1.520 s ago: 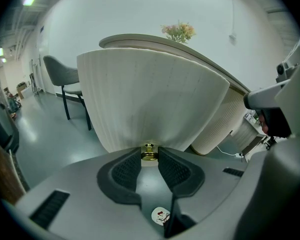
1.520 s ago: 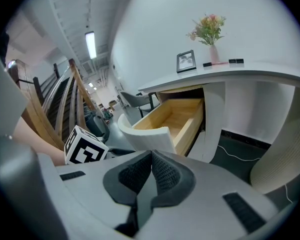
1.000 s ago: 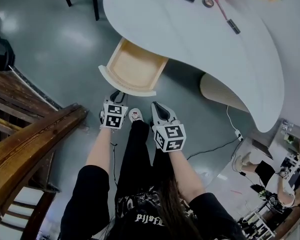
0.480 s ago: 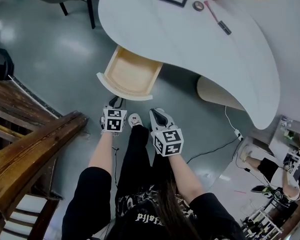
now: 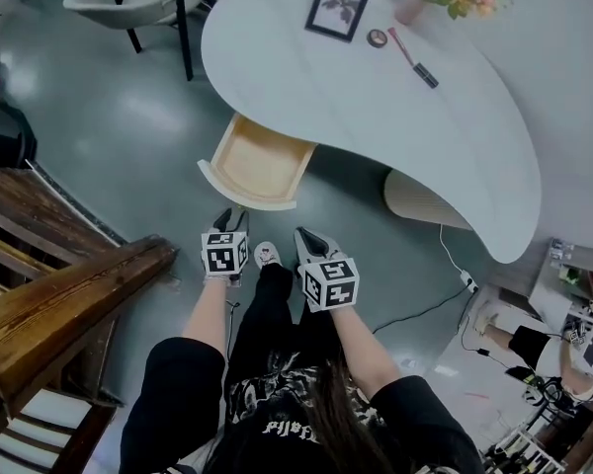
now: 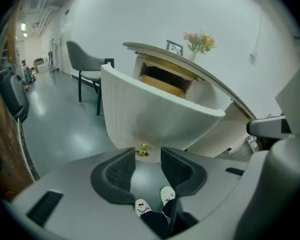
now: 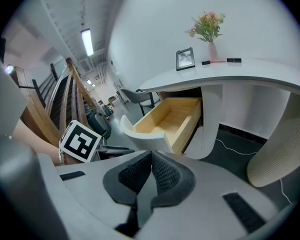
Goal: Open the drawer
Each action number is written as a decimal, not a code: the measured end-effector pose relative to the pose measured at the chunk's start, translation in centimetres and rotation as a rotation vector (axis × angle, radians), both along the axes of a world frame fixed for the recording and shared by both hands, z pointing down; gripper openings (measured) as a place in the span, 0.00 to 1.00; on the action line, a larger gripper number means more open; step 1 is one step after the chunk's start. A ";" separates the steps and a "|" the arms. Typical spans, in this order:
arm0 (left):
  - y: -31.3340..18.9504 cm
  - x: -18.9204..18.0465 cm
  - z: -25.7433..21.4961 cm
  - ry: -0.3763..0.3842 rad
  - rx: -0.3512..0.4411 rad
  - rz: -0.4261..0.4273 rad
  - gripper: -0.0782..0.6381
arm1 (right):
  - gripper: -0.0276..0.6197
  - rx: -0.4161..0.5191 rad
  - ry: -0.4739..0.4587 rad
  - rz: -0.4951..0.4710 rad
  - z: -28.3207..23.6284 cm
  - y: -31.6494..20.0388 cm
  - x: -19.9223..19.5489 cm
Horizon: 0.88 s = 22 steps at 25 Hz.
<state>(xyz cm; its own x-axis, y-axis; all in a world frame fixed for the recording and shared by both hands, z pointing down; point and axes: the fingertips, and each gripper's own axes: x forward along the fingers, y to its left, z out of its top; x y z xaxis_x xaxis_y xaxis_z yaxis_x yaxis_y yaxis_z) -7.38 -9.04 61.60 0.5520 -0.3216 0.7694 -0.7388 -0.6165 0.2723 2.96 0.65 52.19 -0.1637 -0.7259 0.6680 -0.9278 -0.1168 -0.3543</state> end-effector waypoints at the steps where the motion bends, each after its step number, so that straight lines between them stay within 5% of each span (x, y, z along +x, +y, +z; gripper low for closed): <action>1: 0.5 0.1 -0.5 0.003 -0.002 0.006 0.33 | 0.09 0.006 0.000 0.000 -0.4 0.0 0.1; 10: 4.4 0.8 -5.7 0.026 0.018 0.046 0.33 | 0.09 0.047 0.003 -0.019 -4.1 0.2 0.3; 16: 5.9 3.0 -8.8 0.027 0.109 0.122 0.33 | 0.09 0.088 0.015 -0.008 -6.2 -0.1 1.6; 22: 6.3 4.7 -12.6 0.090 0.155 0.100 0.33 | 0.09 0.145 0.039 -0.010 -8.6 0.0 3.1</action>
